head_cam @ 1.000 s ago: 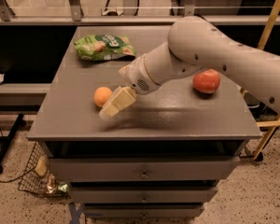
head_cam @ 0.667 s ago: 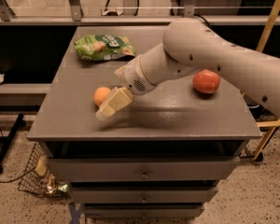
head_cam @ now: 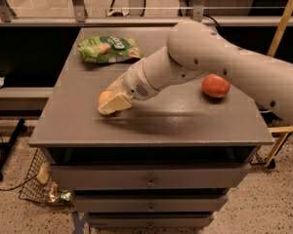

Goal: Move orange near green rice chip bag

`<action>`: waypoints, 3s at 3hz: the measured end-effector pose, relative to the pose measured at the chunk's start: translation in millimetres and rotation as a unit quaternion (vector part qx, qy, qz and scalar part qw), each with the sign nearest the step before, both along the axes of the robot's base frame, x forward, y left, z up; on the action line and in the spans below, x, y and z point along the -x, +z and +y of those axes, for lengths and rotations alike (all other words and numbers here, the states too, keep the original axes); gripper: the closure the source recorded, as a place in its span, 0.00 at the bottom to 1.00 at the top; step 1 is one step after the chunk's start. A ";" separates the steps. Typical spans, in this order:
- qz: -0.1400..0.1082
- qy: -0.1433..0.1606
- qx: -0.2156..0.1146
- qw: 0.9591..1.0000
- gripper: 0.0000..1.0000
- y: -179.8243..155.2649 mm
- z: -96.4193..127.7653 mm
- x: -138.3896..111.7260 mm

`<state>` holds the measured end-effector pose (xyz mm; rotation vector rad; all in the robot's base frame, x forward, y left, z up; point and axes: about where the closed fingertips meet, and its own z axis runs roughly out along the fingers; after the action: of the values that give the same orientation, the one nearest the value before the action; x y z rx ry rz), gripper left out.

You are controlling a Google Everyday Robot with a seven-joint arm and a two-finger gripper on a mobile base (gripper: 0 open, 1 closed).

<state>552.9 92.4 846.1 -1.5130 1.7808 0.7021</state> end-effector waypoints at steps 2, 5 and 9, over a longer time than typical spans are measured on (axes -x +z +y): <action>-0.028 -0.012 -0.025 0.999 0.87 19.2 -9.2 -3.9; -0.073 -0.081 -0.046 0.993 1.00 44.4 -63.6 -23.9; -0.116 -0.111 -0.130 0.978 1.00 58.4 -48.8 -171.7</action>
Offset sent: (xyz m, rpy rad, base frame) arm 0.0158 -0.0499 0.0432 0.0943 -0.1241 -0.1165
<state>724.6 43.5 904.5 -1.1509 1.5825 0.5932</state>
